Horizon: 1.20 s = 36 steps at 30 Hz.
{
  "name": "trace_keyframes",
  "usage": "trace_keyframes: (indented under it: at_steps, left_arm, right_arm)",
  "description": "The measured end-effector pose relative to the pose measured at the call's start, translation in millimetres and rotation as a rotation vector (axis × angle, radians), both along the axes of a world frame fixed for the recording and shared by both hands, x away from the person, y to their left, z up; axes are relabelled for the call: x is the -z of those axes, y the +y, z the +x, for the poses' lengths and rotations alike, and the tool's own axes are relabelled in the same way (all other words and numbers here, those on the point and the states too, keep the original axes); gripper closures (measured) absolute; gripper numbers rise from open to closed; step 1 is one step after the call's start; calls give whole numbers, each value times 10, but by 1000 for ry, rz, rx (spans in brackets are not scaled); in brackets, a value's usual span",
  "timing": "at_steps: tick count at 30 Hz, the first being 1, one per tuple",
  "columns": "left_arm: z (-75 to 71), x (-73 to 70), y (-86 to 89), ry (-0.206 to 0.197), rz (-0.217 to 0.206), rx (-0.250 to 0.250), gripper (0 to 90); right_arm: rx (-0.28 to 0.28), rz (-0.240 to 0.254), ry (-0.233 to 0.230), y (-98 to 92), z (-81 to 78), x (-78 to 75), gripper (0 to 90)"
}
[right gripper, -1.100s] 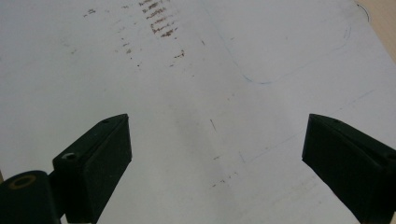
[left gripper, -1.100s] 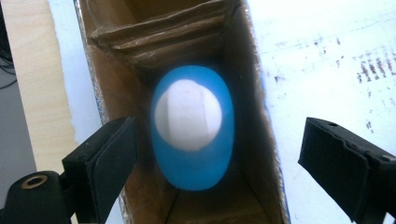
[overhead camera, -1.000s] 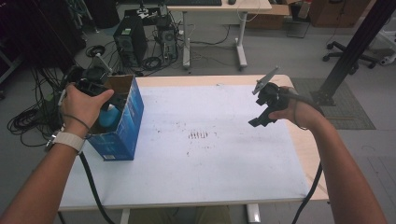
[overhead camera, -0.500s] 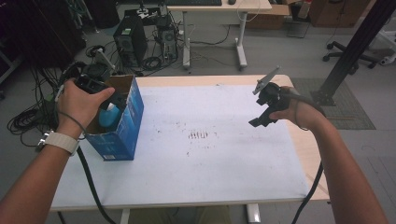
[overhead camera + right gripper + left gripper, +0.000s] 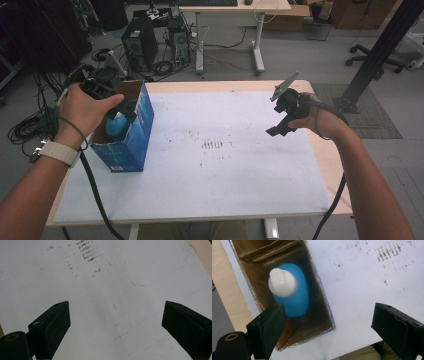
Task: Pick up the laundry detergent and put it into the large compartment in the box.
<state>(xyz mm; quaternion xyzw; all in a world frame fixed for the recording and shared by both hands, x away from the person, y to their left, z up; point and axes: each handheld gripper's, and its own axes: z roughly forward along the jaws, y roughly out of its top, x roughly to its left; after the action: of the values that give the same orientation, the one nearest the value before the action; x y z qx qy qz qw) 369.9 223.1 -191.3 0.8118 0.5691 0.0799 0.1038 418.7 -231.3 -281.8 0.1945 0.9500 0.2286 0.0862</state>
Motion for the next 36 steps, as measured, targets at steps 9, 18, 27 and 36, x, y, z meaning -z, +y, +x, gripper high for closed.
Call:
trace_keyframes:
  at_steps: [9,18,27,36]
  left_arm:
    - [-78,-61,-88,25,-5,68,124]
    - [-152,-93,-192,46,5,141,129]
    - [-201,-98,-274,55,8,196,132]
    - [-263,-86,-396,50,3,274,132]
  right_arm:
    - [-6,1,-2,13,-9,-1,82]
    - [-5,-1,-2,16,-12,-9,82]
    - [-4,0,-2,4,-16,-14,82]
    - [-5,-1,1,27,-7,-3,82]
